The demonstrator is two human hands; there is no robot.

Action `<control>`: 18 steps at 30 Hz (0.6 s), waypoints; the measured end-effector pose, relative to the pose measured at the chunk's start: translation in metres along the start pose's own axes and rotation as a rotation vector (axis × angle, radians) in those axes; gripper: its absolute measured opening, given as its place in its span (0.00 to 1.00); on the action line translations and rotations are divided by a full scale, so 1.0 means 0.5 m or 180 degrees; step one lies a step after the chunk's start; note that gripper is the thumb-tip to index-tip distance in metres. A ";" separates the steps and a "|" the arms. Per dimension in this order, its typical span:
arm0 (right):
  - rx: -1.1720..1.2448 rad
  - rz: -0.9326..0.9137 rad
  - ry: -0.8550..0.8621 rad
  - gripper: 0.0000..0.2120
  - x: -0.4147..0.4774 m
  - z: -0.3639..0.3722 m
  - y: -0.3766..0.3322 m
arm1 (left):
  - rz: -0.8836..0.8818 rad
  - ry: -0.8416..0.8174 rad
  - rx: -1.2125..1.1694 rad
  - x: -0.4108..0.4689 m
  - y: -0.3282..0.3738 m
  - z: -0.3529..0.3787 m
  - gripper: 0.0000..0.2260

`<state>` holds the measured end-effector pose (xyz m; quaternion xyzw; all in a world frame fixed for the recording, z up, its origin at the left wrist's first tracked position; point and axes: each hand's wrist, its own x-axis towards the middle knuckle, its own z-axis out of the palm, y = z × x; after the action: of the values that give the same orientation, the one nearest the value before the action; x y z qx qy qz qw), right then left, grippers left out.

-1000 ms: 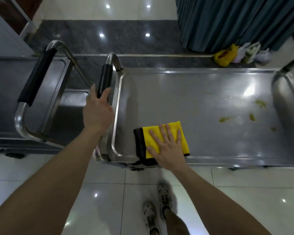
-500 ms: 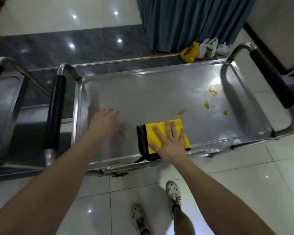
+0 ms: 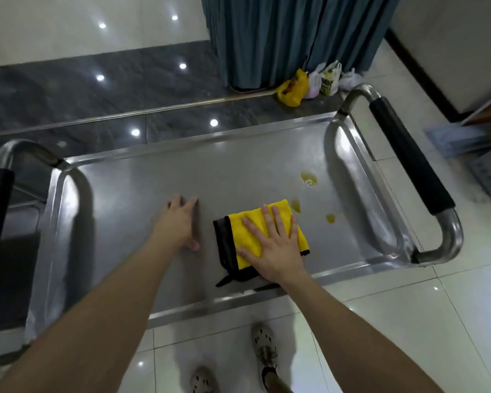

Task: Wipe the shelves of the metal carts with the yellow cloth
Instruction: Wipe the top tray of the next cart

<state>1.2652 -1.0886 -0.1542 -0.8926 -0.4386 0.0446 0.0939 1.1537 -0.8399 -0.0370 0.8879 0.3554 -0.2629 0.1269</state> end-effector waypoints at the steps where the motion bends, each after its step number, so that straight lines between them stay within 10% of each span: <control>1: -0.0011 0.0005 0.0039 0.38 0.026 0.001 0.010 | -0.0023 -0.0006 -0.0001 0.005 -0.002 -0.004 0.66; 18: 0.0020 0.0278 -0.0251 0.40 0.579 -0.010 -0.017 | -0.0093 -0.0048 -0.0066 0.058 0.002 -0.021 0.64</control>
<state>1.4364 -0.8552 -0.1466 -0.9082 -0.4025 0.0852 0.0772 1.1760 -0.8199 -0.0445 0.8793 0.3701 -0.2677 0.1350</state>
